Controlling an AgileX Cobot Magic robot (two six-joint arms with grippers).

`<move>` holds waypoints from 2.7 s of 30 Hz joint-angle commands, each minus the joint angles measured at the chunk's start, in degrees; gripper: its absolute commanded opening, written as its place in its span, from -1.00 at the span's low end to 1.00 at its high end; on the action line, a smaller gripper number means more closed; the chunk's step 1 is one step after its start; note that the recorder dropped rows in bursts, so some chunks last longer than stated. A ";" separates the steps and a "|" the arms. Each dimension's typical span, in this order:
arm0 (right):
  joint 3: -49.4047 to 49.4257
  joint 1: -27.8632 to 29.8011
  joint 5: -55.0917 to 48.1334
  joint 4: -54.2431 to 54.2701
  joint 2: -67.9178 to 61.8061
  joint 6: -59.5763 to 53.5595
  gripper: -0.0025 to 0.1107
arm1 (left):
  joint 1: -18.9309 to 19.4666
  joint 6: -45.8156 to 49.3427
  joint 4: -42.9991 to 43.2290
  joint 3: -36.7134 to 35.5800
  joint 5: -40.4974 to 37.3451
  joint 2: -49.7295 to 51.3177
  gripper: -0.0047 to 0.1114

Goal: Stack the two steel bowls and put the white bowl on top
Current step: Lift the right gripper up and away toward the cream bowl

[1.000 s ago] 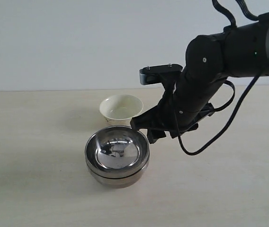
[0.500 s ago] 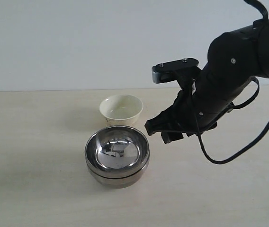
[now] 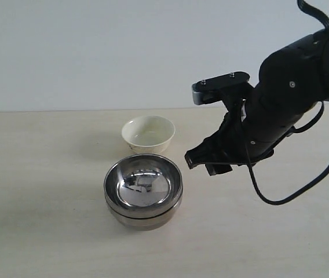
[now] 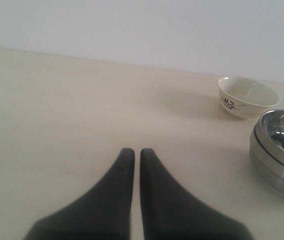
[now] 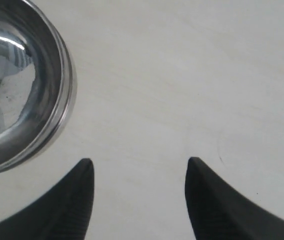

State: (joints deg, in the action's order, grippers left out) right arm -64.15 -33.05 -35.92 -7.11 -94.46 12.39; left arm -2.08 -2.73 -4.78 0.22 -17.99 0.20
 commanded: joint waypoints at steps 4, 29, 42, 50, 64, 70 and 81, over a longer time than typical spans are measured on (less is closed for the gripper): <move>0.13 1.17 2.69 -0.79 0.77 1.71 -0.10 | 0.20 0.16 -0.15 -0.22 0.16 -0.20 -0.85; 0.13 5.22 5.74 -1.13 0.77 0.31 -0.15 | 0.20 0.16 -0.15 -0.22 0.16 -0.20 -0.85; -2.59 5.22 11.77 -1.13 -2.13 -0.25 -0.15 | 0.20 0.16 -0.15 -0.22 0.16 -0.20 -0.85; -10.85 5.12 13.46 3.41 -9.07 0.64 -0.15 | 0.20 0.16 -0.15 -0.22 0.16 -0.20 -0.85; -26.65 5.12 11.67 7.44 -23.68 0.34 -0.15 | 0.20 0.16 -0.15 -0.22 0.16 -0.20 -0.85; -34.99 5.12 10.12 8.23 -30.33 0.22 -0.15 | 0.20 0.16 -0.15 -0.22 0.16 -0.20 -0.85; -40.47 5.12 12.27 9.76 -38.87 0.22 -0.15 | 0.20 0.16 -0.15 -0.22 0.16 -0.20 -0.85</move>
State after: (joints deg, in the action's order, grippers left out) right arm -103.83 -28.09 -24.83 2.45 -132.67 12.72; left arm -2.08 -2.73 -4.78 0.22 -17.99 0.20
